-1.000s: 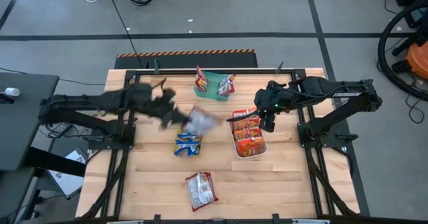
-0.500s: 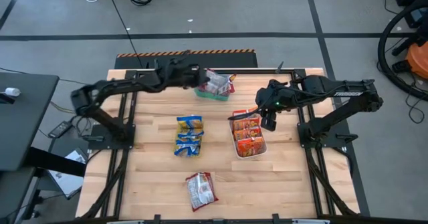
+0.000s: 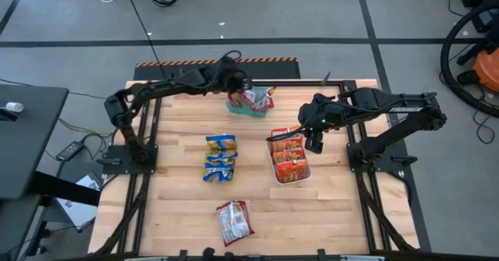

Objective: Sort Maruchan noodles
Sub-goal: Put the left orange noodle pack into the white bin, then put the orange noodle pack into the white bin

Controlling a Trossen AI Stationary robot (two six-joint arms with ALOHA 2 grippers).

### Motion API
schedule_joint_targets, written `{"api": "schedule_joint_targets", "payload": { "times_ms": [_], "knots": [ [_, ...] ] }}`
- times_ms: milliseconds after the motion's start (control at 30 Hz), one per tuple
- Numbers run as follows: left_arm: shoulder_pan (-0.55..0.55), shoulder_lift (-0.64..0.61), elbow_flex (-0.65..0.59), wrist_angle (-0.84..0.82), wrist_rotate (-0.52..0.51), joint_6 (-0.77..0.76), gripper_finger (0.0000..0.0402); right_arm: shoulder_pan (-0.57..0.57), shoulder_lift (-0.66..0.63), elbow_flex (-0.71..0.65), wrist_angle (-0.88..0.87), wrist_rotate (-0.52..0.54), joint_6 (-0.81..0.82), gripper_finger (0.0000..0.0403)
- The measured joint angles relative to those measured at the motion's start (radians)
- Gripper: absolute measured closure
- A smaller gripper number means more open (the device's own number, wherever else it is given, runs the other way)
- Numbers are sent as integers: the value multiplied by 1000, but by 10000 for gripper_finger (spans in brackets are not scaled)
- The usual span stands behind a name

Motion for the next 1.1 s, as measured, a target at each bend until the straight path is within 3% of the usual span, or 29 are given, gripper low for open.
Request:
{"api": "schedule_joint_targets", "payload": {
  "times_ms": [267, 800, 933, 1100],
  "knots": [
    [32, 0, 16, -63, -100, 92, 401, 0, 0, 0, 1, 0, 3, 226],
    [-26, 103, 16, -2, -88, 205, 381, 1, 0, 0, -3, -21, 45, 226],
    [-6, 100, 16, 8, -91, 274, 358, 11, 0, 0, -3, -27, 61, 226],
    [15, 69, 49, -34, -39, 327, 300, 16, 0, 0, -3, -27, 60, 226]
  ]
}}
